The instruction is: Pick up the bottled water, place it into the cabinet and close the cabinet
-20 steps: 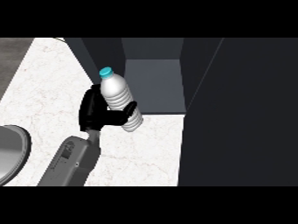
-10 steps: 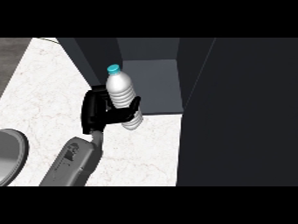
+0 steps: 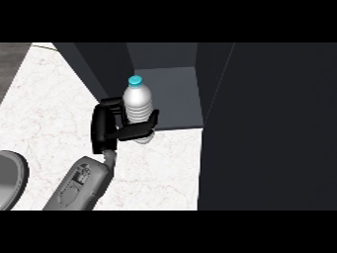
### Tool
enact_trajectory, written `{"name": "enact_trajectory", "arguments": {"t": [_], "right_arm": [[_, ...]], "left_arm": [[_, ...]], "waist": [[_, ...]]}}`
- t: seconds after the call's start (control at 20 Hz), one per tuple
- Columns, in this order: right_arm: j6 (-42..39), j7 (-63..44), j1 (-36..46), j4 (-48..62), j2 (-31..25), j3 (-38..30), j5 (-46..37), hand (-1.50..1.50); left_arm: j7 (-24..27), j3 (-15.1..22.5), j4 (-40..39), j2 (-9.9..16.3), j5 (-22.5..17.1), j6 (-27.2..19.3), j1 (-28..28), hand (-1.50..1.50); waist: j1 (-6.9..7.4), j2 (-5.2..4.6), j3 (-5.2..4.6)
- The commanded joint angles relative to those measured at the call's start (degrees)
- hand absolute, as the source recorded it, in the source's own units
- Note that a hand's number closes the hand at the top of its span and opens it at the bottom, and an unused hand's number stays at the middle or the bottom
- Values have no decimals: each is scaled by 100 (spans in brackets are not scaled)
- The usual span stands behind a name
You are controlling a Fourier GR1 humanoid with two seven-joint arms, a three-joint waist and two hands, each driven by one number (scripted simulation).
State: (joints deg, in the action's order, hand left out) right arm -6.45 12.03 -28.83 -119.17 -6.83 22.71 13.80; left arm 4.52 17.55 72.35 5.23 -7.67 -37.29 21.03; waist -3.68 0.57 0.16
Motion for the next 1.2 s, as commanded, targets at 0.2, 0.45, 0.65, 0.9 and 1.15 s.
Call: {"name": "enact_trajectory", "arguments": {"t": [0.2,0.45,0.65,0.9,1.15], "right_arm": [[-102,64,128,238,5,2,44,-150],[-108,3,61,92,-62,78,-20,-150],[6,-53,182,101,54,103,-56,-150],[-193,28,159,125,-87,-71,167,-150],[-117,124,109,265,-23,-81,95,-150]], "left_arm": [[-341,-53,-1236,166,629,-265,1739,150],[-370,29,-1452,428,902,-499,1674,150],[-403,184,-1734,441,1073,-642,1638,-150],[-546,189,-1670,523,1101,-807,1651,-150],[-716,203,-2060,575,957,-542,1912,-150]], "waist": [[-302,-207,-2],[-386,-215,-10],[-273,-211,-18],[-344,-242,-18],[-224,-222,-21]]}}
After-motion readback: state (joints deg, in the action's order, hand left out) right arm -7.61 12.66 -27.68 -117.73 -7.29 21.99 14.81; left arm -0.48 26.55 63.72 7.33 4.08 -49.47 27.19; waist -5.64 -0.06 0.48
